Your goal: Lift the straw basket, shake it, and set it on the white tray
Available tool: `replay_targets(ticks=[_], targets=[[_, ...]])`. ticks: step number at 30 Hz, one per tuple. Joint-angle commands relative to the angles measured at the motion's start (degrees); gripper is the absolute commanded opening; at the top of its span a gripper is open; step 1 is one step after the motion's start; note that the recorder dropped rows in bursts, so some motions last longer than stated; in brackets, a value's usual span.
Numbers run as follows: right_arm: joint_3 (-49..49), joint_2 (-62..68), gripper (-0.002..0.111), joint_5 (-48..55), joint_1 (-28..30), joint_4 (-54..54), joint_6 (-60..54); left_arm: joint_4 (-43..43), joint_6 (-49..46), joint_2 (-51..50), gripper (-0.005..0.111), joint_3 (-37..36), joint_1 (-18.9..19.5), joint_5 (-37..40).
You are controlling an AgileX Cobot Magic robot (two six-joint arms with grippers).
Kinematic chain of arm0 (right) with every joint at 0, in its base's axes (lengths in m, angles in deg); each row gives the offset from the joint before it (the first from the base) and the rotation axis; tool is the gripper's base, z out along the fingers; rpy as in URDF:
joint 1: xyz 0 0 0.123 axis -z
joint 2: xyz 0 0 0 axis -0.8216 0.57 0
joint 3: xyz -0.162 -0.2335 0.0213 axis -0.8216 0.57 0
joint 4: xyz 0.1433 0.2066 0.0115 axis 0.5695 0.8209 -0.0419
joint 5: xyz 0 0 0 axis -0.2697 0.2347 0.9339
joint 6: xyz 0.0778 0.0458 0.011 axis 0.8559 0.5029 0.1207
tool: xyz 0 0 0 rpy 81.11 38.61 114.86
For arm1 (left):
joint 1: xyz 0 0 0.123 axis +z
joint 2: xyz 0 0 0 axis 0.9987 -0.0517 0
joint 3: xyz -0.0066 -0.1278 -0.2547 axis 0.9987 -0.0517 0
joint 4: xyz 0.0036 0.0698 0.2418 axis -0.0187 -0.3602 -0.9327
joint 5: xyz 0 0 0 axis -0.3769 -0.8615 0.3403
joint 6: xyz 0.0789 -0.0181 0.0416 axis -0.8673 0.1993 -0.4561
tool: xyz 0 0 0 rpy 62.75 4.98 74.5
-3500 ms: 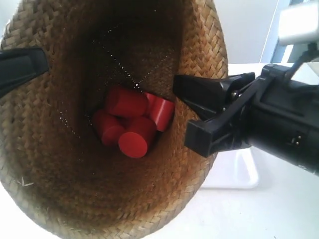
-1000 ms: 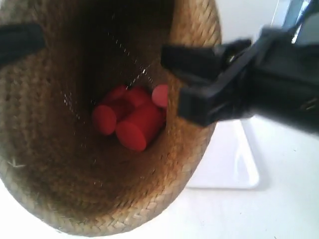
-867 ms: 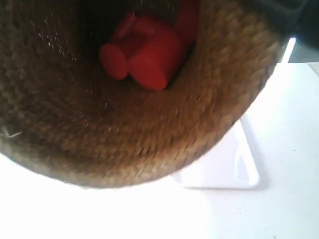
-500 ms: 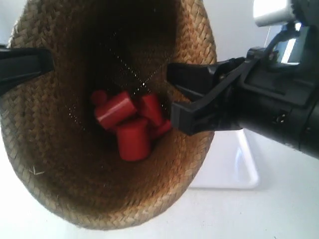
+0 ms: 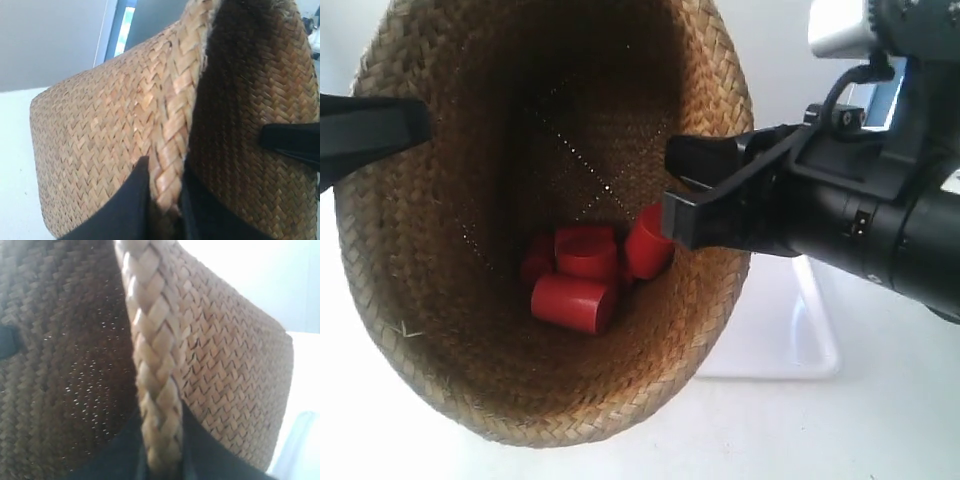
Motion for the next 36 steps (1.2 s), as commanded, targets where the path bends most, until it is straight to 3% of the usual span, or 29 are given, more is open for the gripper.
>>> replay_targets(ticks=[1, 9, 12, 16, 20, 25, 30, 36], targets=[[-1.2, 1.3, 0.0, -0.1, 5.5, -1.1, -1.8, -3.2, 10.3, -5.3, 0.0, 1.8, -0.6, -0.4], [-5.8, 8.0, 0.0, 18.1, 17.6, -1.5, -6.8, -17.6, 16.6, -14.1, 0.0, 13.2, -0.6, 2.8], [-9.1, 9.6, 0.0, 25.0, 20.7, -7.4, -4.8, -24.0, 18.2, -16.2, 0.0, 16.7, -0.6, 3.0], [-14.6, 11.3, 0.0, 33.7, 23.7, -24.9, 11.2, -35.7, 27.8, -19.0, 0.0, 19.8, -0.6, 4.5], [-20.6, 12.4, 0.0, 43.4, 24.9, -42.6, 28.6, -36.9, 32.1, -20.5, 0.0, 20.1, -0.8, 6.3], [-26.6, 13.5, 0.0, 52.3, 24.9, -48.8, 32.5, -39.9, 34.1, -20.9, 0.0, 20.1, -6.5, 3.6], [-30.3, 14.0, 0.0, 54.8, 24.9, -49.6, 32.5, -49.5, 44.1, -21.9, 0.0, 20.1, -14.1, -1.6], [-32.6, 14.4, 0.0, 57.0, 24.9, -54.2, 33.1, -68.3, 64.9, -26.2, 0.0, 24.2, -17.9, 6.2]])
